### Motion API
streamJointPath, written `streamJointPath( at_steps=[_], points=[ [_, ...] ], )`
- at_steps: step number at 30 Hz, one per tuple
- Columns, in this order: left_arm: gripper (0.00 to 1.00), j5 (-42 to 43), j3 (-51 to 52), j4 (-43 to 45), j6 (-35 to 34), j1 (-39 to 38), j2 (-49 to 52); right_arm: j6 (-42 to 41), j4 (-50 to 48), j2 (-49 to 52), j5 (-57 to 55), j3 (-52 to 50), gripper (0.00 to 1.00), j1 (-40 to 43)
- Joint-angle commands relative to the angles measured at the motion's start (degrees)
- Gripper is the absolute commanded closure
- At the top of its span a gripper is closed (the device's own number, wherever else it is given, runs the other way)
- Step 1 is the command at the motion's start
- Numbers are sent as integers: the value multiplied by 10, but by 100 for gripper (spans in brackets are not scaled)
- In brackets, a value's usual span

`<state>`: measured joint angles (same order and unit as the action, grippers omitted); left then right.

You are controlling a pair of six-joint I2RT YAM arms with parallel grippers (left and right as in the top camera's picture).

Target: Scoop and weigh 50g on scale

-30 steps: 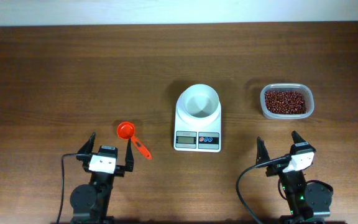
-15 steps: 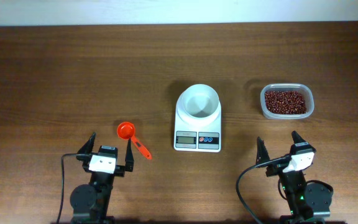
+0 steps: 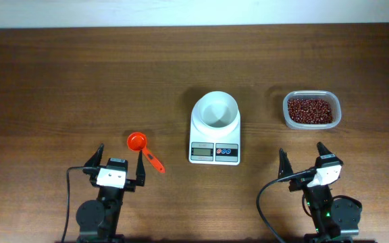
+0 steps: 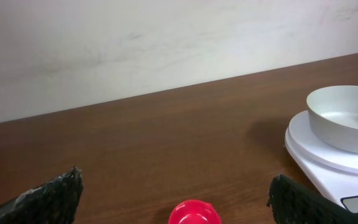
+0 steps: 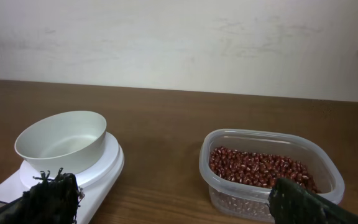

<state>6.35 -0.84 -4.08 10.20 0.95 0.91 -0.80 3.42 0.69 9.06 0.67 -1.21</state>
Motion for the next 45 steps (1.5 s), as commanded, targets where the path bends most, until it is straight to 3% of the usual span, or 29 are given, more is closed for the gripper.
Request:
streamJointPath(
  at_steps=[1, 14, 18, 25, 45],
  points=[
    [1, -6, 3, -1, -5, 3, 3, 4, 2, -4, 6, -3, 1, -3],
    [1, -3, 3, 2, -5, 3, 3, 4, 2, -4, 6, -3, 1, -3],
    [1, 68, 3, 6, -6, 3, 3, 4, 2, -4, 6, -3, 1, -3],
    [1, 70, 3, 6, -73, 3, 3, 4, 2, -4, 6, -3, 1, -3],
    [1, 79, -81, -49, -107, 3, 73, 4, 2, -4, 6, -3, 1, -3]
  ],
)
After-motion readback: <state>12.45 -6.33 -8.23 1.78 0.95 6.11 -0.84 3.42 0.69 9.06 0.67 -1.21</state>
